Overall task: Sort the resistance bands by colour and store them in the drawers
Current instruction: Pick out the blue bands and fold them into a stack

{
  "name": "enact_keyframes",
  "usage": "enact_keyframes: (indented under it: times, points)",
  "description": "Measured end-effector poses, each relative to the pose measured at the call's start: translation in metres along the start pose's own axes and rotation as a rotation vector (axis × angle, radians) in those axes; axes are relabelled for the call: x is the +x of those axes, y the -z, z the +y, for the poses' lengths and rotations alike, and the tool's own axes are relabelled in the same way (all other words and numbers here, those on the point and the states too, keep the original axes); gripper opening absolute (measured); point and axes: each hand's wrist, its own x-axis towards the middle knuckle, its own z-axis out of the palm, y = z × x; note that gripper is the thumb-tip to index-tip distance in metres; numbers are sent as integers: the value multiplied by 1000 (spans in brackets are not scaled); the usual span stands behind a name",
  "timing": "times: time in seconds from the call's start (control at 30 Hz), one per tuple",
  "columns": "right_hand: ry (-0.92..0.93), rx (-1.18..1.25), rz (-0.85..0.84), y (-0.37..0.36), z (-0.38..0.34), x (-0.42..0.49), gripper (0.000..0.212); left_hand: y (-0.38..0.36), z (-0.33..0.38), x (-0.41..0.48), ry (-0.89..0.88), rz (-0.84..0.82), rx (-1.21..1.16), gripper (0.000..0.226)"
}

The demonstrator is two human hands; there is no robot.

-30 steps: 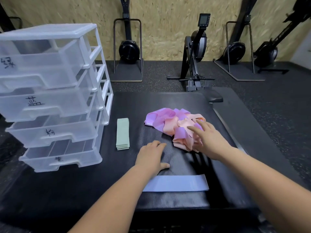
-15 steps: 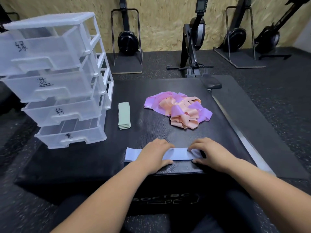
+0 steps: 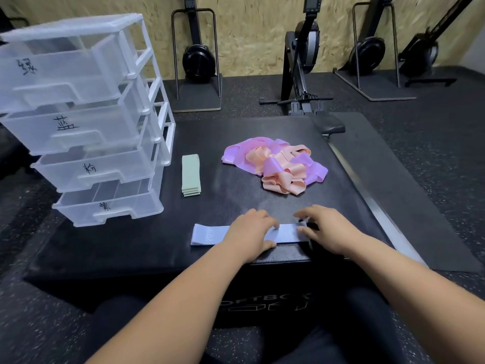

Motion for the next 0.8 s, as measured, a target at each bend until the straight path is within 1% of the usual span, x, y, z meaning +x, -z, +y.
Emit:
enact_keyframes:
  times: [0.07, 0.17, 0.33, 0.43, 0.57, 0.7, 0.73, 0.8]
  points:
    - [-87, -20, -15, -1, 1, 4, 46, 0, -2, -1, 3, 0, -24, 43]
    - [-162, -34, -73, -4, -2, 10, 48, 0, -5, -1, -19, -1, -24, 42]
    - [-319, 28, -142, 1, -9, 19, 44, 1, -6, -1, -37, -25, -29, 41]
    - [-364, 8, -175, 3, -14, 24, 46, 1, -6, -1, -49, -13, -12, 42]
    - [-354, 21, -146, 3, -21, 21, 40, -3, -6, -2, -54, 9, -9, 42]
    - [-366, 162, -77, 5, -20, 18, 41, -8, -8, -3, -55, 45, -40, 42]
    - [-375, 239, -65, 5, -20, 18, 40, -9, -9, -3, -43, 45, -55, 42]
    - [-404, 483, -51, 9, -24, 15, 38, -10, -9, -5, -18, 59, -127, 43]
